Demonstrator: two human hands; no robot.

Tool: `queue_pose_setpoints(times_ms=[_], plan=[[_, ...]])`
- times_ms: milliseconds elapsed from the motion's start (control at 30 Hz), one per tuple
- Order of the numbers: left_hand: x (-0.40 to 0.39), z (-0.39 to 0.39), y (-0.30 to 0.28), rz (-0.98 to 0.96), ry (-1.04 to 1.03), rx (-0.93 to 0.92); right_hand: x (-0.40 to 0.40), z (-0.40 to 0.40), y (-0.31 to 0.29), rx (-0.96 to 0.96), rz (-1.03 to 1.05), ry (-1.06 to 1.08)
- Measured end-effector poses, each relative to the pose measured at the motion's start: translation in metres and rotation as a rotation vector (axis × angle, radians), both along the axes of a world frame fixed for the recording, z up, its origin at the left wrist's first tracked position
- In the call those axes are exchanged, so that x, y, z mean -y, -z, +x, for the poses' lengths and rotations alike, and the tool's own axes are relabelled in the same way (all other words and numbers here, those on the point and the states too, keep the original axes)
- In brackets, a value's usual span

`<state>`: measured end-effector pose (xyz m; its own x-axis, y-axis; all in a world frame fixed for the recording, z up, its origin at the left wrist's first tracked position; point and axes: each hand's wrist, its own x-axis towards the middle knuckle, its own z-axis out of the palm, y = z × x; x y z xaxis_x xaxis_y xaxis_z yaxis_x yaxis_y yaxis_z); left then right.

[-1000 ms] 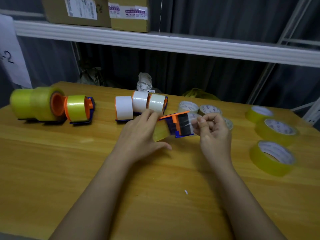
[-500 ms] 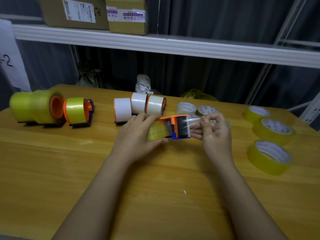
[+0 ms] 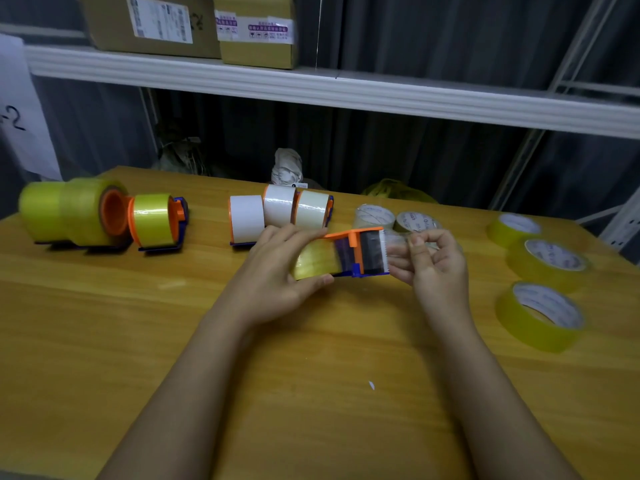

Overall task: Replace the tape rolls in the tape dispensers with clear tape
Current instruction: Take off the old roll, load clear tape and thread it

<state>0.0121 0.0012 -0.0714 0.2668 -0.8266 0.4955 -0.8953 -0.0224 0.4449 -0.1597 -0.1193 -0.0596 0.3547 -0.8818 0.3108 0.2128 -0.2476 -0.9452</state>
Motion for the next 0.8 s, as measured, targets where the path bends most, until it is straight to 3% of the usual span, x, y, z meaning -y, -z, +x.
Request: queue_pose_setpoints(times_ms=[133,533,800], plan=[[-0.001,0.003,0.001,-0.006,0.013,-0.029,0.002,-0.002,0.0,-0.005,0.045,0.001],[0.004,-0.012,-0.003,0.051,-0.181,0.225,-0.009,-0.001,-0.004,0.096,-0.107,-0.033],[0.004,-0.002,0.002,-0.072,-0.168,0.07,-0.005,-0.001,-0.005,0.138,-0.063,-0.01]])
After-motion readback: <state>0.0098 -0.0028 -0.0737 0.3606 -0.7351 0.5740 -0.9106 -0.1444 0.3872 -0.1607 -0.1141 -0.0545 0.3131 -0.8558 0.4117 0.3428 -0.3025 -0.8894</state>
